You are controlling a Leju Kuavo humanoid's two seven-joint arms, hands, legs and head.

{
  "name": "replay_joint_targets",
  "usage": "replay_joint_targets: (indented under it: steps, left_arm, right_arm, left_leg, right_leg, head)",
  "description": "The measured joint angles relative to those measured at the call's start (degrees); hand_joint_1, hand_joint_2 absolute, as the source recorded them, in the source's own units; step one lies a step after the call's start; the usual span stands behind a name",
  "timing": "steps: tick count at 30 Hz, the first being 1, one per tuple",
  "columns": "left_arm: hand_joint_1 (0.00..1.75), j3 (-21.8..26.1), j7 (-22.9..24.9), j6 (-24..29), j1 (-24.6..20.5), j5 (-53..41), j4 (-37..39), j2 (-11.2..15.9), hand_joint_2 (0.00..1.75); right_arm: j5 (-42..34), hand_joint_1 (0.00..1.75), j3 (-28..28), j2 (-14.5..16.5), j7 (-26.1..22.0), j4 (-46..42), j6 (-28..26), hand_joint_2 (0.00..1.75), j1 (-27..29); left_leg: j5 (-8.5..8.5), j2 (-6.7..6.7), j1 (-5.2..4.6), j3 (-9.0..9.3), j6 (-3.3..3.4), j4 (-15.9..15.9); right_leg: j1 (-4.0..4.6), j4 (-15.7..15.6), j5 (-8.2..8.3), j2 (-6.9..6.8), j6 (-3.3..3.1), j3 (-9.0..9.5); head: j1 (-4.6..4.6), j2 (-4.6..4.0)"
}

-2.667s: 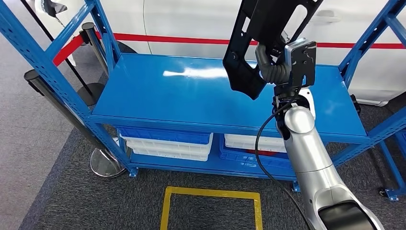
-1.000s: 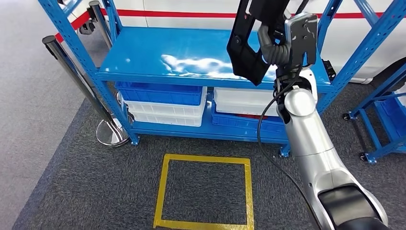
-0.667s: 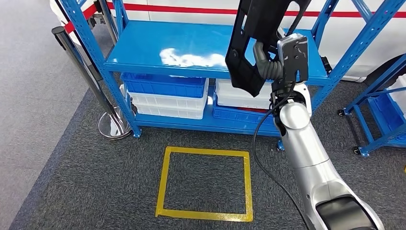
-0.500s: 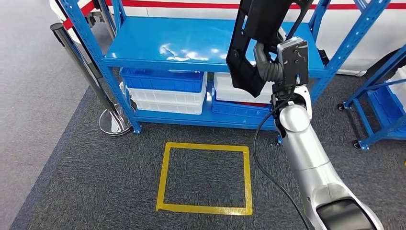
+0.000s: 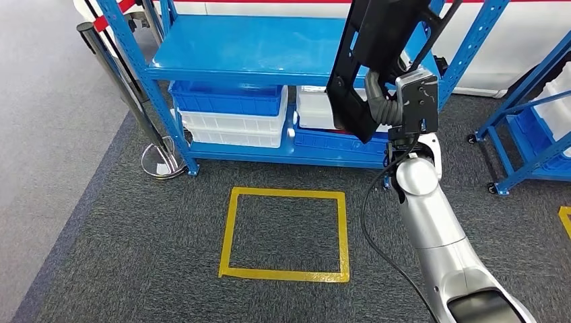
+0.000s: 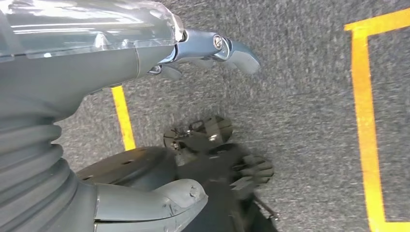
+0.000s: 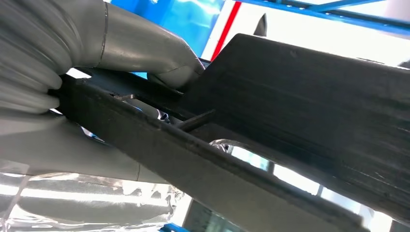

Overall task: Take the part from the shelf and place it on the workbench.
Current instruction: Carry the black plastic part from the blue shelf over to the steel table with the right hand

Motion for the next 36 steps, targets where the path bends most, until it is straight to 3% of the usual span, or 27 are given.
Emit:
replay_joint_targets:
  steps: [1,3,4,5,7,8,9,10,12,14,15,16,18,19,20,22,23,24,25,26,28,30,31,33,34,36]
  left_arm:
    - [0.00,0.0,0.0,0.0,0.0,0.0,0.0,0.0,1.75]
    - [0.00,0.0,0.1,0.0,0.0,-0.2,0.0,0.0,1.75]
    - [0.00,0.0,0.1,0.0,0.0,-0.3,0.0,0.0,1.75]
    - [0.00,0.0,0.1,0.0,0.1,-0.3,0.0,0.0,1.75]
    - [0.00,0.0,0.2,0.0,0.1,-0.4,0.0,0.1,1.75]
    - [0.00,0.0,0.2,0.1,0.0,-0.4,0.0,0.0,1.75]
    - [0.00,0.0,0.3,0.1,0.0,-0.4,0.0,0.0,1.75]
    - [0.00,0.0,0.3,0.1,0.0,-0.5,0.0,0.0,1.75]
    - [0.00,0.0,0.5,0.1,0.1,-0.5,0.0,0.0,1.75]
    - [0.00,0.0,0.6,0.1,0.1,-0.6,0.0,0.0,1.75]
    - [0.00,0.0,0.7,0.1,0.1,-0.7,0.0,0.0,1.75]
    - [0.00,0.0,0.7,0.1,0.1,-0.8,0.0,0.0,1.75]
    - [0.00,-0.1,0.8,0.2,0.2,-0.9,0.0,0.0,1.75]
    - [0.00,-0.1,0.8,0.2,0.2,-0.9,0.0,0.0,1.75]
    - [0.00,-0.1,0.8,0.3,0.3,-1.0,0.0,0.0,1.75]
    - [0.00,-0.1,0.8,0.2,0.3,-1.0,0.0,0.0,1.75]
    - [0.00,-0.1,0.9,0.2,0.3,-1.0,0.0,0.0,1.75]
    - [0.00,-0.1,0.8,0.2,0.2,-1.0,0.0,0.0,1.75]
    - [0.00,-0.1,0.9,0.2,0.2,-1.0,0.0,0.0,1.75]
    - [0.00,-0.1,0.9,0.3,0.2,-1.1,0.0,0.0,1.75]
    - [0.00,-0.1,0.9,0.3,0.1,-1.1,0.0,0.1,1.75]
    - [0.00,-0.1,0.9,0.4,0.0,-1.2,0.0,0.2,1.75]
    - [0.00,-0.1,0.9,0.4,0.0,-1.2,0.0,0.2,1.75]
    - [0.00,-0.1,1.0,0.4,0.0,-1.2,0.0,0.2,1.75]
    - [0.00,-0.1,1.0,0.4,0.0,-1.3,0.0,0.2,1.75]
    - [0.00,-0.1,1.0,0.4,0.0,-1.3,0.0,0.1,1.75]
  right_arm:
    - [0.0,1.75,0.0,0.0,0.0,0.1,0.0,1.75,-0.2]
    - [0.1,1.75,-0.1,0.0,0.1,0.3,0.1,1.75,-0.3]
    - [0.1,1.75,-0.1,-0.1,0.1,0.4,0.1,1.75,-0.3]
    - [0.1,1.75,-0.2,-0.1,0.2,0.5,0.1,1.75,-0.4]
    - [0.1,1.75,-0.3,-0.2,0.2,0.6,0.2,1.75,-0.4]
    - [0.1,1.75,-0.4,-0.2,0.2,0.7,0.3,1.75,-0.4]
    - [0.2,1.75,-0.5,-0.2,0.3,0.9,0.3,1.75,-0.4]
    - [0.2,1.75,-0.6,-0.2,0.4,1.0,0.3,1.75,-0.4]
    - [0.2,1.75,-0.8,-0.2,0.5,1.2,0.4,1.75,-0.5]
    - [0.2,1.75,-0.9,-0.2,0.7,1.3,0.5,1.75,-0.6]
    - [0.2,1.75,-1.0,-0.1,0.7,1.4,0.6,1.75,-0.8]
    - [0.3,1.75,-1.0,-0.1,0.8,1.5,0.6,1.75,-0.9]
    - [0.3,1.75,-1.1,-0.1,0.8,1.8,0.6,1.75,-1.1]
    - [0.3,1.75,-1.1,-0.1,0.9,2.0,0.7,1.75,-1.2]
    - [0.3,1.75,-1.1,-0.1,0.9,2.1,0.7,1.75,-1.3]
    - [0.3,1.75,-1.1,-0.1,1.0,2.3,0.7,1.75,-1.5]
    - [0.3,1.75,-1.1,-0.1,1.0,2.3,0.7,1.75,-1.5]
    - [0.3,1.75,-1.1,-0.1,1.0,2.4,0.7,1.75,-1.6]
    - [0.3,1.75,-1.1,-0.1,1.0,2.5,0.7,1.75,-1.5]
    - [0.4,1.75,-1.1,-0.1,1.0,2.5,0.7,1.75,-1.6]
    - [0.4,1.75,-1.2,-0.1,1.0,2.6,0.8,1.75,-1.6]
    - [0.5,1.75,-1.3,-0.1,1.0,2.6,0.8,1.75,-1.7]
    - [0.5,1.75,-1.4,0.0,1.0,2.6,0.8,1.75,-1.8]
    - [0.5,1.75,-1.4,-0.1,1.0,2.6,0.8,1.75,-1.8]
    - [0.6,1.75,-1.4,-0.1,1.0,2.6,0.8,1.75,-1.8]
    - [0.6,1.75,-1.5,-0.2,1.0,2.7,0.8,1.75,-1.8]
  left_leg:
    - [-0.21,0.00,-0.18,0.52,0.22,-1.4]
    - [1.21,0.15,-0.09,-0.12,0.88,-2.2]
    - [2.07,0.30,0.04,-0.57,1.35,-2.5]
    - [2.98,0.44,0.18,-1.19,1.73,-2.9]
    - [4.40,0.56,0.10,-2.87,2.12,-2.8]
    - [5.03,0.57,0.05,-3.83,2.10,-2.7]
    - [5.64,0.57,0.00,-4.80,2.06,-2.5]
    - [6.23,0.57,-0.01,-5.87,1.96,-2.2]
    - [7.13,0.56,0.02,-7.79,1.62,-1.3]
    - [7.85,0.51,-0.14,-9.23,1.11,-0.3]
    - [8.25,0.49,-0.21,-9.60,0.84,-0.1]
    - [8.76,0.48,-0.27,-9.85,0.56,-0.1]
    - [9.38,0.32,-0.27,-10.27,-0.03,-0.2]
    - [8.42,0.22,-0.23,-10.77,-0.36,0.5]
    - [6.38,0.12,-0.15,-11.48,-0.71,2.2]
    - [0.55,0.08,0.20,-13.32,-1.33,8.9]
    - [-1.53,0.09,0.35,-14.02,-1.58,12.7]
    - [-2.38,0.10,0.45,-14.19,-1.74,15.6]
    - [-2.01,0.10,0.52,-13.47,-1.80,16.6]
    - [-0.75,0.09,0.55,-11.64,-1.74,15.3]
    - [1.04,-0.01,0.49,-5.61,-1.20,7.8]
    - [0.51,-0.18,0.18,-0.93,-0.56,0.7]
    - [0.12,-0.23,-0.04,-0.11,-0.30,-1.0]
    - [1.21,-0.12,-0.06,-0.35,0.29,-1.9]
    - [1.88,0.02,0.07,-0.57,0.66,-2.4]
    - [3.43,0.35,0.33,-1.53,1.39,-3.1]
  right_leg:
    - [-0.07,-0.3,0.59,-0.07,0.41,-0.05]
    - [-0.13,-0.5,0.86,-0.04,1.11,-0.33]
    - [-0.09,0.3,-0.44,0.06,1.32,-0.79]
    - [-0.06,2.2,-2.82,0.16,1.47,-1.48]
    - [-0.11,8.7,-8.51,0.27,1.66,-3.11]
    - [-0.11,12.2,-10.11,0.27,1.80,-3.69]
    - [-0.11,14.7,-10.31,0.27,1.92,-3.74]
    - [-0.12,15.5,-9.37,0.27,1.99,-2.98]
    - [-0.18,11.1,-6.65,0.25,1.94,1.46]
    - [0.03,3.7,-7.26,0.29,1.49,6.65]
    - [0.16,1.4,-8.11,0.33,1.17,7.97]
    - [0.36,0.4,-8.52,0.38,0.80,8.35]
    - [0.19,0.2,-7.56,0.29,-0.01,7.55]
    - [0.05,0.1,-6.87,0.21,-0.50,6.96]
    - [-0.15,0.0,-6.14,0.12,-0.91,6.27]
    - [-0.20,0.0,-4.75,0.07,-1.35,4.64]
    - [-0.18,0.1,-4.12,0.07,-1.35,3.81]
    - [-0.15,0.1,-3.52,0.07,-1.30,3.01]
    - [-0.14,0.2,-2.93,0.07,-1.21,2.19]
    - [-0.13,0.3,-2.36,0.08,-1.09,1.42]
    - [-0.09,0.4,-1.29,0.12,-0.73,0.19]
    - [-0.11,0.3,-0.27,0.07,-0.16,-0.32]
    - [-0.19,0.0,0.31,0.02,0.21,-0.40]
    - [-0.30,-0.7,1.28,0.06,0.95,-0.49]
    - [-0.22,-0.5,0.80,0.16,1.22,-0.77]
    - [-0.07,3.1,-3.37,0.34,1.48,-2.19]
  head:
    - [-0.05,0.00]
    - [-0.11,0.00]
    - [0.02,0.00]
    - [0.16,0.00]
    - [0.37,0.00]
    - [0.38,0.00]
    - [0.38,0.00]
    - [0.40,0.00]
    - [0.42,0.00]
    - [0.38,0.00]
    - [0.40,0.00]
    - [0.38,0.00]
    - [0.51,0.00]
    - [0.45,0.00]
    - [0.37,0.00]
    - [0.11,0.00]
    - [0.08,0.00]
    - [0.08,0.00]
    - [0.07,0.00]
    - [0.07,0.00]
    - [0.07,0.00]
    - [0.12,0.00]
    - [0.08,0.00]
    - [0.02,0.00]
    - [0.04,0.00]
    - [0.34,0.00]
